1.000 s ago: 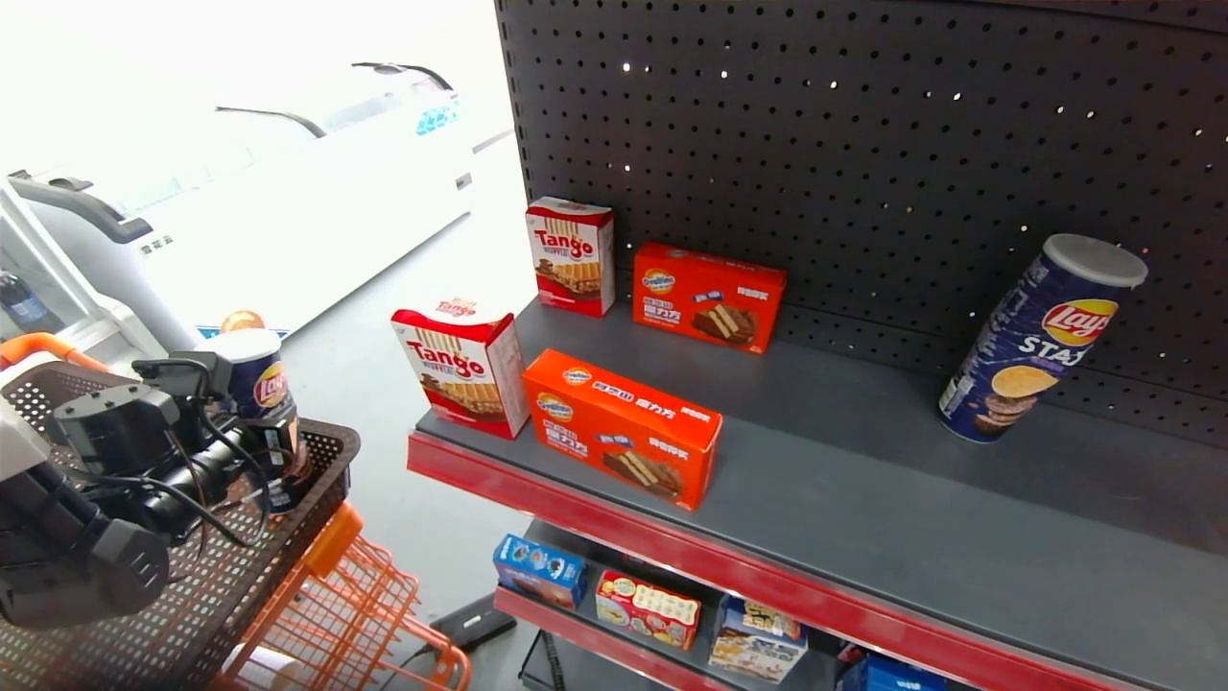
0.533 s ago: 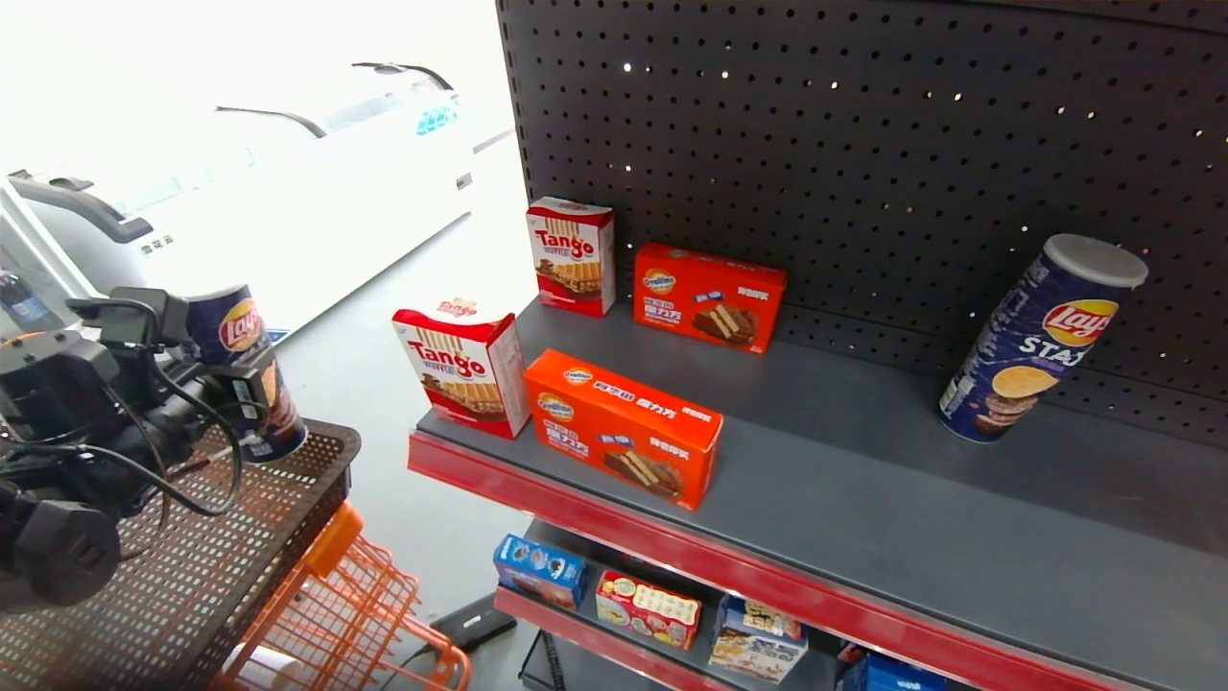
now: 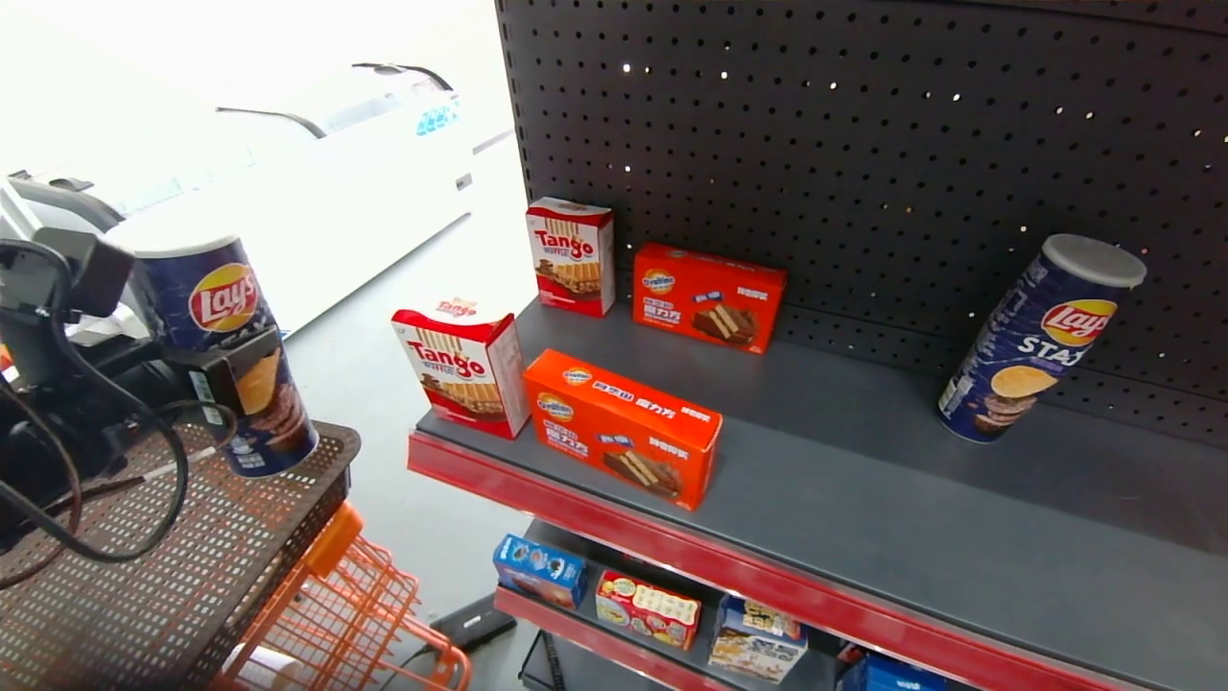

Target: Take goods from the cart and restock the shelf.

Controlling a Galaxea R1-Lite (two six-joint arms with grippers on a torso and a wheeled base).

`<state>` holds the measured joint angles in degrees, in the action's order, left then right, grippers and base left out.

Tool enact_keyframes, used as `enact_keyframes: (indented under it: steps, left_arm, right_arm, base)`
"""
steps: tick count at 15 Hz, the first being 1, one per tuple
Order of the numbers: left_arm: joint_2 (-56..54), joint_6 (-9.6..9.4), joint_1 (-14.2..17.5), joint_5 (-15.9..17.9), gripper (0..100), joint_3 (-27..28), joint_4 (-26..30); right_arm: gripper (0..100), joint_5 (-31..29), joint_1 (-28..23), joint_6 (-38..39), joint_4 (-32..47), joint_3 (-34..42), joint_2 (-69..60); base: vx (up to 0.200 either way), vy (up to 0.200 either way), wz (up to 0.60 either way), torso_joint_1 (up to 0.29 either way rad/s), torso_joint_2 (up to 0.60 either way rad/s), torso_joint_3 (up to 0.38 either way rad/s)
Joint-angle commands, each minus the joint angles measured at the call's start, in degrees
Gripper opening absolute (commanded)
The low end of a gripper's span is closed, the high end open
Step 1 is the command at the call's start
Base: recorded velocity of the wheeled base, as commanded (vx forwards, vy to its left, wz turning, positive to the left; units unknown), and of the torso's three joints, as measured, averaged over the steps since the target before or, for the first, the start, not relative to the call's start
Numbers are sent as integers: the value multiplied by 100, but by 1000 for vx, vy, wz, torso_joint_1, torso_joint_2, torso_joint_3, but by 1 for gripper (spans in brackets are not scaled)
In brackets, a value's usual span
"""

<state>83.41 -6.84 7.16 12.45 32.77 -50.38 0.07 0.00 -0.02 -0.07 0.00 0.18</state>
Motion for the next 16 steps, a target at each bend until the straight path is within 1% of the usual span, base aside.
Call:
enact_keyframes:
  steps: [1, 3, 4, 5, 7, 8, 9, 10, 11, 12, 13, 14, 16]
  left_arm:
    - [-896, -2, -399, 118, 0, -192, 169]
    - [-1081, 16, -654, 293, 0, -385, 152]
    - [-1380, 77, -944, 654, 0, -666, 204]
    - [-1477, 104, -1076, 900, 0, -798, 204]
    - [-1573, 104, -1164, 970, 0, -957, 204]
    - [-1679, 121, -1621, 935, 0, -1009, 310]
    - [-1679, 130, -1849, 944, 0, -974, 433]
    - [-1679, 139, -2157, 970, 0, -895, 565]
    - [-1670, 227, -2465, 961, 0, -833, 688]
    - [-1670, 420, -2728, 935, 0, -790, 732]
    - [-1626, 534, -2957, 935, 0, -772, 714]
    - [-1582, 543, -3027, 944, 0, -772, 697]
    - [-1441, 534, -3387, 988, 0, -772, 661]
  right_arm:
    - [100, 1, 0, -6, -1, 0, 8]
    - [100, 1, 0, 2, -1, 0, 8]
    - [100, 1, 0, -6, -1, 0, 8]
    - [100, 1, 0, -6, -1, 0, 8]
    - [100, 1, 0, 2, -1, 0, 8]
    - [100, 1, 0, 2, -1, 0, 8]
    - [100, 1, 0, -6, -1, 0, 8]
    - [100, 1, 0, 2, -1, 0, 8]
    - [100, 1, 0, -6, -1, 0, 8]
    - [100, 1, 0, -6, -1, 0, 8]
    - [100, 1, 0, 2, -1, 0, 8]
    - [100, 1, 0, 2, -1, 0, 8]
    - [100, 1, 0, 2, -1, 0, 8]
  base:
    - [0, 0, 0, 0, 0, 0]
    - [0, 0, 0, 0, 0, 0]
    - [0, 0, 0, 0, 0, 0]
    - [0, 0, 0, 0, 0, 0]
    - [0, 0, 0, 0, 0, 0]
    - [0, 0, 0, 0, 0, 0]
    - [0, 0, 0, 0, 0, 0]
    - [0, 0, 0, 0, 0, 0]
    - [0, 0, 0, 0, 0, 0]
    - [0, 0, 0, 0, 0, 0]
    - [0, 0, 0, 0, 0, 0]
    - [0, 0, 0, 0, 0, 0]
    - [0, 0, 0, 0, 0, 0]
